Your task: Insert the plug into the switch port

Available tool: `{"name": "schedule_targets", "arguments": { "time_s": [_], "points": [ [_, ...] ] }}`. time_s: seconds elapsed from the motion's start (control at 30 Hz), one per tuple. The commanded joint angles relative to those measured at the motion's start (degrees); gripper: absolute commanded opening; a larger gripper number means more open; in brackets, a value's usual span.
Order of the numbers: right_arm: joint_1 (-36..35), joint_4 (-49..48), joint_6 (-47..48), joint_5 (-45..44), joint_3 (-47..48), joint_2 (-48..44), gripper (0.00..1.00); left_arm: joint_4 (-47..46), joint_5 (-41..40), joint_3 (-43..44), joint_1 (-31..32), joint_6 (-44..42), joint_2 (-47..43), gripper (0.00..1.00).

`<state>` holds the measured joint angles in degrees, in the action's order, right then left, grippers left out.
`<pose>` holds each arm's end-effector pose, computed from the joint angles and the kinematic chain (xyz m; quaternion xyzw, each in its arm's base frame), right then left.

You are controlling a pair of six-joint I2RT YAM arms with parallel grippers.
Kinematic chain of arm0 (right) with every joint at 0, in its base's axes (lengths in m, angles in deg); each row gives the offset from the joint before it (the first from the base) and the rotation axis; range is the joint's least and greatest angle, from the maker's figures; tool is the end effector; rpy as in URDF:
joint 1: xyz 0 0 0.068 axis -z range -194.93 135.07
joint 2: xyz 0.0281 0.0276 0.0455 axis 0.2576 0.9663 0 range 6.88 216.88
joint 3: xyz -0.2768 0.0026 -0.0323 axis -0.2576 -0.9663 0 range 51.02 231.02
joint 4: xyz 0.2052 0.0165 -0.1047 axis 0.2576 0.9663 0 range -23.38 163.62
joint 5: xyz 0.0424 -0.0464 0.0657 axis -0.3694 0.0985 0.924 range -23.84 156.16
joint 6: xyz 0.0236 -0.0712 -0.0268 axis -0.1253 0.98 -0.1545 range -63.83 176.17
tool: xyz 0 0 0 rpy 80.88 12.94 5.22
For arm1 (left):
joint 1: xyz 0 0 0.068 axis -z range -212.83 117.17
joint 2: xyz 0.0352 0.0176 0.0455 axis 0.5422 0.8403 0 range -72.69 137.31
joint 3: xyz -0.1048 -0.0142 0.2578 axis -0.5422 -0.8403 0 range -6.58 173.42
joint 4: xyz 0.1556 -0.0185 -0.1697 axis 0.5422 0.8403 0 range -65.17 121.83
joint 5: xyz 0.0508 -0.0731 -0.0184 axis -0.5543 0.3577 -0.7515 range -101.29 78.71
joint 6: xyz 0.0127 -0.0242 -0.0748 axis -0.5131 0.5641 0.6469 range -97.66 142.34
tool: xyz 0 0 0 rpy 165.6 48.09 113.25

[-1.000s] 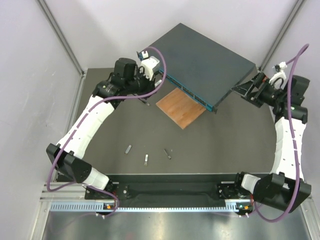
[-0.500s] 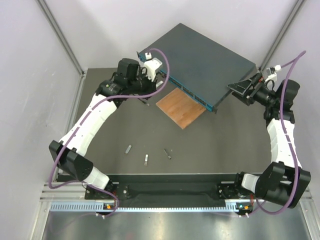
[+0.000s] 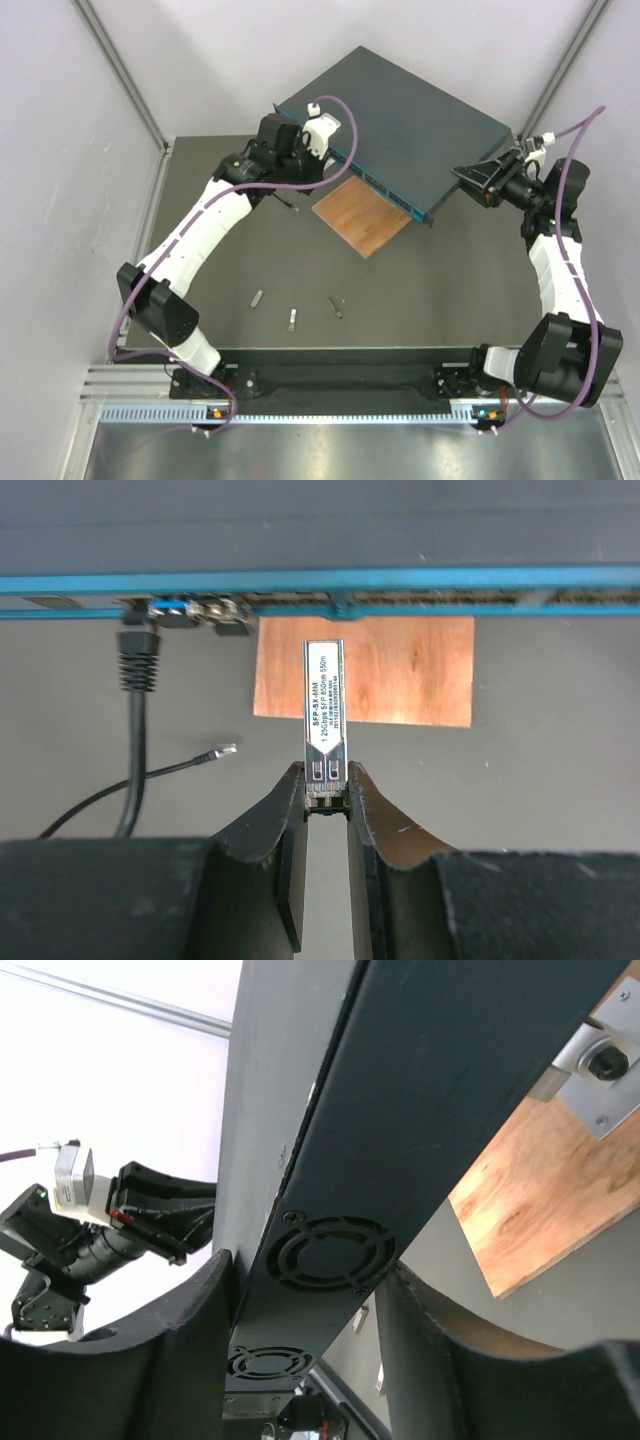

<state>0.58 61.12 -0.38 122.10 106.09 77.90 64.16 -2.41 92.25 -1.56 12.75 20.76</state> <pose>0.2689 -0.0156 0.3479 0.1566 0.7255 0.5356 0.4028 0.3017 -0.1956 0.3835 0.3413 0.8120 -0.1553 0.4472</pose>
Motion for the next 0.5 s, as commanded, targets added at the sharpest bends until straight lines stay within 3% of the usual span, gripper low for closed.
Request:
{"name": "schedule_targets", "arguments": {
  "time_s": [0.0, 0.13, 0.47],
  "points": [
    [-3.2, -6.02, 5.05, 1.27, 1.09, -1.24, 0.24, -3.12, -3.34, 3.91, 0.2, 1.5, 0.5, 0.0],
    [-3.29, -5.4, 5.31, 1.1, 1.18, -1.15, 0.01, -3.12, -4.57, 5.23, 0.2, 1.76, 1.65, 0.0],
    [-3.64, -5.31, 5.58, 1.1, 1.01, -1.15, 0.0, -3.03, -5.11, 5.76, 0.29, 1.67, 3.05, 0.0]
  ]
}}
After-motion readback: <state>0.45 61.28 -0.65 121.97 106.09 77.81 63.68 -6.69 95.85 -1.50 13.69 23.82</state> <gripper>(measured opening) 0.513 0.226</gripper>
